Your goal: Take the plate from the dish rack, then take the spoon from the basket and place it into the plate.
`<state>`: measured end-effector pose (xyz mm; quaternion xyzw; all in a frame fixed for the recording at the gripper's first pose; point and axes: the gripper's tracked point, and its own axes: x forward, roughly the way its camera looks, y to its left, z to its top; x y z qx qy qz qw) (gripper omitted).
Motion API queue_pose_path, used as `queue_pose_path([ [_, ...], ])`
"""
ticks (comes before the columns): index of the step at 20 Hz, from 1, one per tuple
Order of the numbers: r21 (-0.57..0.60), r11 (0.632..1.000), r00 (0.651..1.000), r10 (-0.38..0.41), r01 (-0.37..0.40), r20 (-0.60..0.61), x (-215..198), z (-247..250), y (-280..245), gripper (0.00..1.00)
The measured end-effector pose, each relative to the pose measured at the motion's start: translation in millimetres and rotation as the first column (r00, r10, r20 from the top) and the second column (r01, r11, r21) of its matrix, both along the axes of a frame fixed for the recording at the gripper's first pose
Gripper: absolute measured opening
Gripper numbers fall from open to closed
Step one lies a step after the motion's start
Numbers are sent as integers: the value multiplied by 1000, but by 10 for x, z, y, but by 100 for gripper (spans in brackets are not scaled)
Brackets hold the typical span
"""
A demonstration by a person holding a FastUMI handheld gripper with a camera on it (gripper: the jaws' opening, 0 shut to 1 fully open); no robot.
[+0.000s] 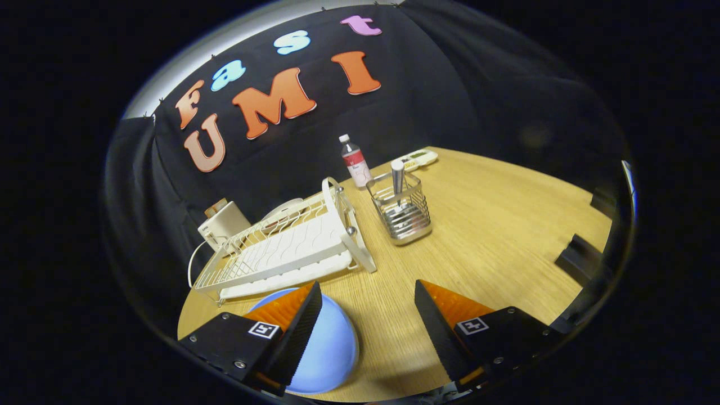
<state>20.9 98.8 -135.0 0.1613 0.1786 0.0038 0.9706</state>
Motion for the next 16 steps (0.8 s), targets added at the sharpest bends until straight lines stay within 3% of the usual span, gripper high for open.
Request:
queue_pose_path([
  [8, -250, 968, 984, 9, 36, 177, 382, 382, -316, 98],
  [16, -315, 948, 962, 53, 36, 268, 1008, 547, -520, 97],
])
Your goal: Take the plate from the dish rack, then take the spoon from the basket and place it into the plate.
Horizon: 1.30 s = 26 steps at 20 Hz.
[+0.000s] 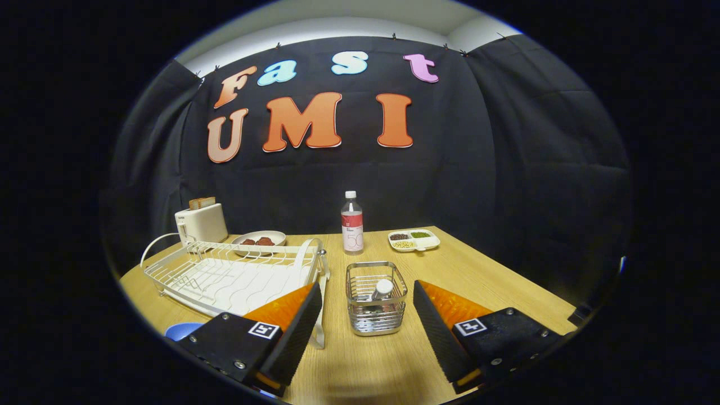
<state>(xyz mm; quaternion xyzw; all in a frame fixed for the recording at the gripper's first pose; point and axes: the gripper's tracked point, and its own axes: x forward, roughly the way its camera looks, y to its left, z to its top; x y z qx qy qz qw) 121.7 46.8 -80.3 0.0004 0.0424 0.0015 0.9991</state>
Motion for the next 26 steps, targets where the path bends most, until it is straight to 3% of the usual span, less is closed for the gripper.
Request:
queue_pose_path([
  [3, -28, 1000, 1000, -6, 6, 23, 137, 3, -47, 79],
  [10, -40, 999, 1000, 7, -6, 8, 246, -21, -39, 12],
  [18, -45, 999, 995, 17, -13, 98, -14, 554, -12, 8],
  [26, -53, 997, 983, 71, -63, 172, -574, 1096, 275, 8],
])
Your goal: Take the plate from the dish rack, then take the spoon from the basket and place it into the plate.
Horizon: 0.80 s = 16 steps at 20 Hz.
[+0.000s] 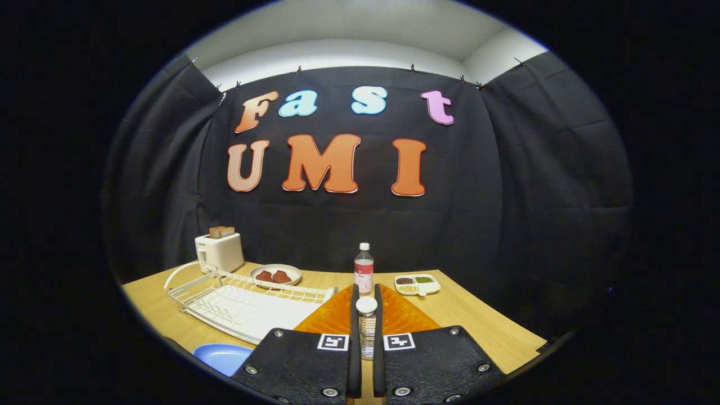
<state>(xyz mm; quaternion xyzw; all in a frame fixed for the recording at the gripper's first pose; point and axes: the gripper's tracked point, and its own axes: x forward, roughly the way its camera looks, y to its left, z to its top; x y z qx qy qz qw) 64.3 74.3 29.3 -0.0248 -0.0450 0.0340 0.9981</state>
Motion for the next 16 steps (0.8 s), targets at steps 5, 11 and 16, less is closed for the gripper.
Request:
queue_pose_path([
  [5, -13, 997, 997, 74, -74, 20, -389, 136, 403, 8],
  [11, 7, 984, 984, 176, -175, -27, -758, -162, 945, 8],
  [16, 12, 967, 965, 253, -253, -74, -956, -532, 1336, 8],
])
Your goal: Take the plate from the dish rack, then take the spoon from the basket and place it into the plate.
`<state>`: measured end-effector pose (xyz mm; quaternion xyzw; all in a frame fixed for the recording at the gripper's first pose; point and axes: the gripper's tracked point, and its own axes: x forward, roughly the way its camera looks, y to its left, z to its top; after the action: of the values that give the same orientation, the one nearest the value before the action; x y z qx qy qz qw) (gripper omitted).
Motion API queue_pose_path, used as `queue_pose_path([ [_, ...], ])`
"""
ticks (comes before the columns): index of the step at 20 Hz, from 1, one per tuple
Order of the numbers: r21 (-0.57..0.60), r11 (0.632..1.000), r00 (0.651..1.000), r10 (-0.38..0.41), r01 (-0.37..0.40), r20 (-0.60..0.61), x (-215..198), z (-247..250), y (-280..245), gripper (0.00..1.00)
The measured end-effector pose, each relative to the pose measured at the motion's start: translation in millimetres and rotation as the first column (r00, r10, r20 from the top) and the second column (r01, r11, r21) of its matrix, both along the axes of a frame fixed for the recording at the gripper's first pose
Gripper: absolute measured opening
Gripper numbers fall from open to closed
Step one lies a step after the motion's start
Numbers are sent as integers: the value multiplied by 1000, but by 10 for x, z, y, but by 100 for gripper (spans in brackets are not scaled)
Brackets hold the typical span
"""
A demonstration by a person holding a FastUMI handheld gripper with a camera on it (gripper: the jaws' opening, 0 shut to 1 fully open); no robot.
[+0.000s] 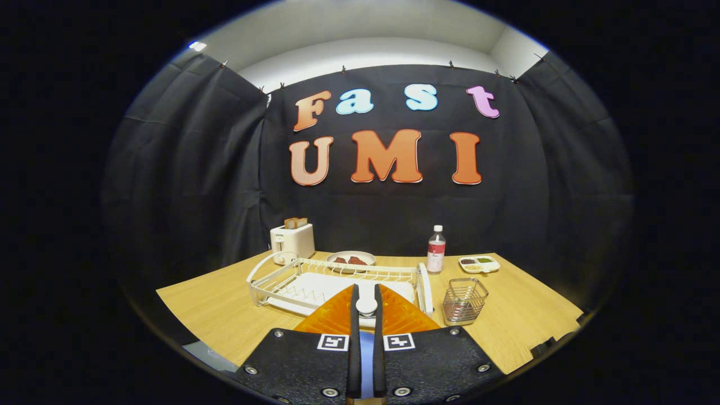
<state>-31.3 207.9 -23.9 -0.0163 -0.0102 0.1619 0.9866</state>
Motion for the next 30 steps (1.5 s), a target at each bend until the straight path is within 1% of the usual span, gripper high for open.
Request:
queue_pose_path([
  [5, -15, 998, 996, 60, -61, -67, -8, -377, 275, 8],
  [9, -9, 996, 989, 88, -90, -115, 30, -627, 380, 8],
  [13, -11, 995, 986, 99, -101, -132, 48, -724, 390, 8],
  [15, -12, 996, 986, 90, -93, -137, 69, -727, 366, 11],
  [19, -11, 998, 982, 66, -69, -174, 145, -820, 325, 21],
  [20, -11, 998, 981, 62, -65, -183, 157, -836, 323, 33],
  [21, -9, 998, 980, 59, -62, -188, 169, -827, 316, 41],
  [22, -6, 999, 980, 50, -52, -191, 197, -812, 281, 55],
  [23, -3, 999, 981, 42, -43, -190, 213, -784, 246, 63],
  [24, 2, 999, 981, 37, -37, -189, 221, -749, 219, 78],
  [28, 4, 1000, 985, -6, 7, -171, 289, -580, 15, 96],
  [30, 6, 1000, 987, -28, 30, -155, 314, -465, -133, 97],
])
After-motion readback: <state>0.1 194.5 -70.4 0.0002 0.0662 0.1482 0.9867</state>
